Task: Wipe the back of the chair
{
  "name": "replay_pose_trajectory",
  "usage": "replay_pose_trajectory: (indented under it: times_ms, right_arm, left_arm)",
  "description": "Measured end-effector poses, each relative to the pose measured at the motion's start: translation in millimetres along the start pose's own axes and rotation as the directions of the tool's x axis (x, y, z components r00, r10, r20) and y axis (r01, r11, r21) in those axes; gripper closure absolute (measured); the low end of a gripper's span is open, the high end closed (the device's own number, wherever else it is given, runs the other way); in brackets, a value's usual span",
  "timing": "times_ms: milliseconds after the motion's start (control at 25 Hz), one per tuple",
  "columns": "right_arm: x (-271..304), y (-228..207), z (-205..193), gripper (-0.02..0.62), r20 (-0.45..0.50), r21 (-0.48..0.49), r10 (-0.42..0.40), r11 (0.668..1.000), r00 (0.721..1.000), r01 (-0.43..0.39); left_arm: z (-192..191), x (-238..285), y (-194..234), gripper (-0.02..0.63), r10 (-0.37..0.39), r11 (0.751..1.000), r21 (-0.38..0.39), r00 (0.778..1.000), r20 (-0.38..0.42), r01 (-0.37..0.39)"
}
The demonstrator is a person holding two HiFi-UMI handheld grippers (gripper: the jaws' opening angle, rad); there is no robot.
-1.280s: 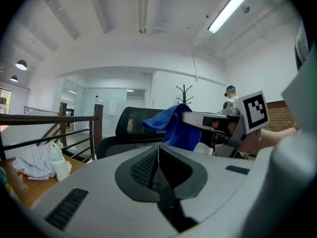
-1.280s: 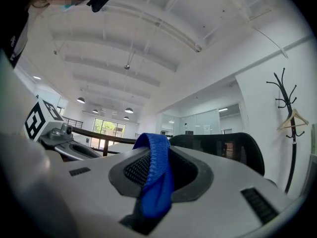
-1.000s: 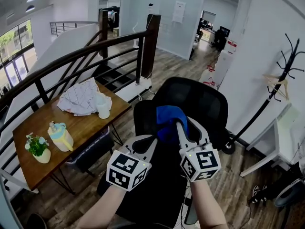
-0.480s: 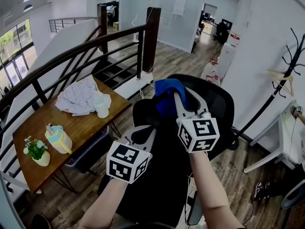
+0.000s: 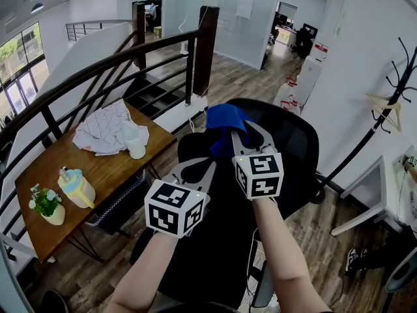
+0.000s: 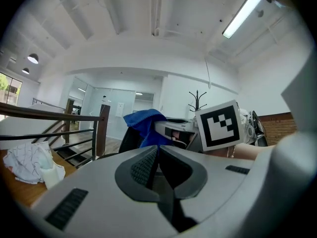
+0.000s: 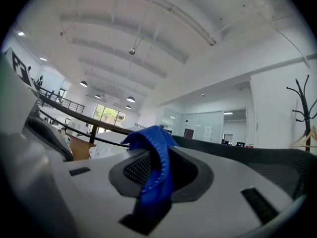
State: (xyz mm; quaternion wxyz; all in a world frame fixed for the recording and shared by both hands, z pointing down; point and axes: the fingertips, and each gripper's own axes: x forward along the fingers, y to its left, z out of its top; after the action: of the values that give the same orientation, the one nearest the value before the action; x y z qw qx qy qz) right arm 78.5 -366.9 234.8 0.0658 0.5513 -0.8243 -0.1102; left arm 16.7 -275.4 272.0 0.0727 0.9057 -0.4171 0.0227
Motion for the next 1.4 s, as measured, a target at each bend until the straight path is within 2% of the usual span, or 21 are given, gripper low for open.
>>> replay_pose_trajectory:
  times_ms: [280,440,880,1120,1400]
  right_arm:
    - [-14,-24,-8,0.512,-0.036,-0.037,-0.071,0.997,0.997,0.070]
    - [-30,-42,-16,0.512,-0.041,-0.018,-0.119,0.993,0.992,0.119]
    - [-85,-99,-29,0.512,-0.073,-0.051,-0.262,0.965,0.962,0.258]
    - [-116,-120,-32,0.512,-0.084,-0.059,-0.347,0.938,0.934,0.343]
    - [-154,-136,-34,0.512,-0.097,-0.065,-0.452,0.892,0.887,0.447]
  left_arm:
    - [-1,7,-10,0.584,-0.024,1.000,0.002,1.000,-0.002,0.024]
    - [-3,10,-15,0.584,-0.028,1.000,-0.007,1.000,-0.013,0.028]
    - [-10,19,-39,0.584,-0.079,0.997,-0.018,0.996,-0.047,0.078]
    - [-7,24,-56,0.584,-0.139,0.990,0.000,0.989,-0.053,0.139]
    - [-8,22,-66,0.584,-0.215,0.976,0.010,0.974,-0.070,0.216]
